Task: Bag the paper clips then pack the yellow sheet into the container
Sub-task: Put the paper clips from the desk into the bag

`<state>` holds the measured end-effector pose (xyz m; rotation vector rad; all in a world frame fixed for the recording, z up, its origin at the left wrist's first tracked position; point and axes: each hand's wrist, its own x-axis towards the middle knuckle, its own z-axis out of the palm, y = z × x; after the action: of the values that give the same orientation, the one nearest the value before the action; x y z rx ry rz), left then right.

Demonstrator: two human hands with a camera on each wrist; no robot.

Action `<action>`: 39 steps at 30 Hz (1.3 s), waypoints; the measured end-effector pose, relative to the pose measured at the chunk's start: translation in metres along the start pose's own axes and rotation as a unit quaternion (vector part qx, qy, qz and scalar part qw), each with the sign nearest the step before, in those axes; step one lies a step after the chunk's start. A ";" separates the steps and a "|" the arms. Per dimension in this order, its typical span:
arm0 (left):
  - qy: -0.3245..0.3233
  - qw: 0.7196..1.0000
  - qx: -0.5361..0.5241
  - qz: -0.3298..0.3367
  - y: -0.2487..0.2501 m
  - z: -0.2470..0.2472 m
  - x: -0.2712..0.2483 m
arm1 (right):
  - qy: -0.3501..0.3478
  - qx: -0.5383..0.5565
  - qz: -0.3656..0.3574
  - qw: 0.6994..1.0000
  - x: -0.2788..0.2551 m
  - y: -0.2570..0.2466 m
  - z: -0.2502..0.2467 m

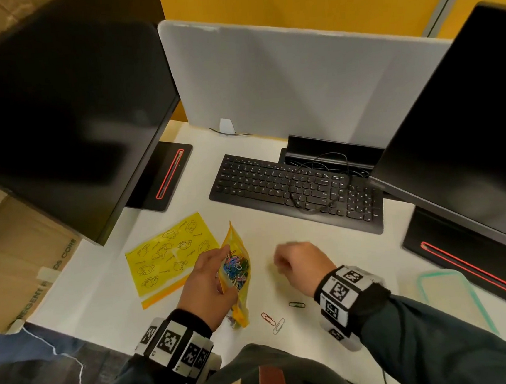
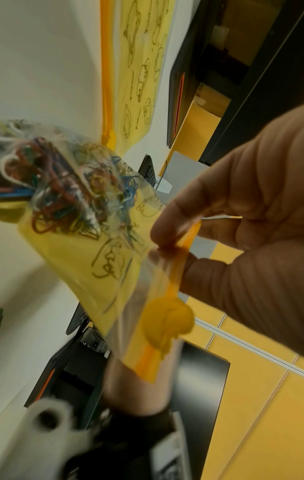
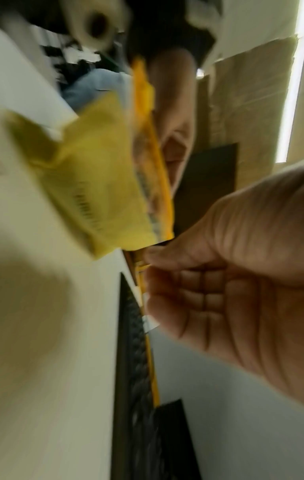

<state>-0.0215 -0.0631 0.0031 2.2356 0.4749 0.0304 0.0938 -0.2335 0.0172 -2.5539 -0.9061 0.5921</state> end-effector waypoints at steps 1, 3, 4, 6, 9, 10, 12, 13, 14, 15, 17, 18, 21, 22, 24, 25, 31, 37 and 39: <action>-0.002 1.000 0.001 0.001 0.000 0.000 0.000 | -0.063 -0.045 0.030 0.997 -0.006 0.007 0.006; -0.006 1.000 0.000 0.005 0.000 0.002 0.001 | -0.143 -0.096 0.063 0.983 -0.018 0.017 0.021; -0.007 1.000 -0.003 0.008 0.000 0.002 0.001 | -0.156 -0.106 0.068 0.980 -0.023 0.020 0.027; -0.008 1.000 -0.008 0.011 0.001 0.003 0.002 | -0.153 -0.116 0.065 0.979 -0.028 0.022 0.037; -0.010 1.000 0.000 0.009 0.002 0.003 0.002 | -0.152 -0.127 0.059 0.978 -0.029 0.018 0.045; -0.011 1.000 0.003 0.009 0.002 0.003 0.002 | -0.154 -0.130 0.057 0.978 -0.028 0.018 0.047; -0.012 1.000 0.005 0.007 0.002 0.003 0.002 | -0.153 -0.131 0.052 0.978 -0.029 0.018 0.051; -0.012 1.000 0.004 0.007 0.001 0.002 0.002 | -0.152 -0.132 0.050 0.978 -0.029 0.017 0.052; -0.012 1.000 0.002 0.007 0.000 0.002 0.002 | -0.151 -0.133 0.046 0.978 -0.029 0.018 0.054; -0.012 1.000 0.002 0.006 0.000 0.002 0.002 | -0.152 -0.137 0.040 0.978 -0.030 0.018 0.055; -0.011 1.000 0.006 0.006 -0.001 0.002 0.002 | -0.156 -0.151 0.025 0.976 -0.032 0.018 0.058; -0.012 1.000 0.008 0.005 -0.002 0.003 0.002 | -0.157 -0.152 0.017 0.976 -0.034 0.018 0.059; -0.012 1.000 0.007 0.005 -0.001 0.004 0.001 | -0.150 -0.116 -0.003 0.982 -0.037 0.021 0.060; -0.011 1.000 0.005 0.006 -0.001 0.004 0.001 | -0.150 -0.090 -0.009 0.985 -0.038 0.022 0.060; -0.010 1.000 0.004 0.007 -0.001 0.004 0.001 | -0.155 -0.050 -0.026 0.986 -0.040 0.021 0.059; -0.009 1.000 0.004 0.007 -0.001 0.004 0.000 | -0.160 -0.045 -0.038 0.985 -0.041 0.020 0.060; -0.007 1.000 0.001 0.003 0.000 0.003 -0.001 | -0.179 -0.125 -0.085 0.972 -0.034 0.009 0.068; -0.008 1.000 0.000 0.000 -0.001 0.003 0.000 | -0.177 -0.194 -0.101 0.960 -0.036 0.002 0.070; -0.009 1.000 0.003 0.000 -0.001 0.003 0.000 | -0.177 -0.213 -0.113 0.954 -0.038 0.001 0.071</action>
<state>-0.0207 -0.0648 0.0007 2.2401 0.4668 0.0097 0.0321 -0.2457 -0.0329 -2.6928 -1.5788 0.8834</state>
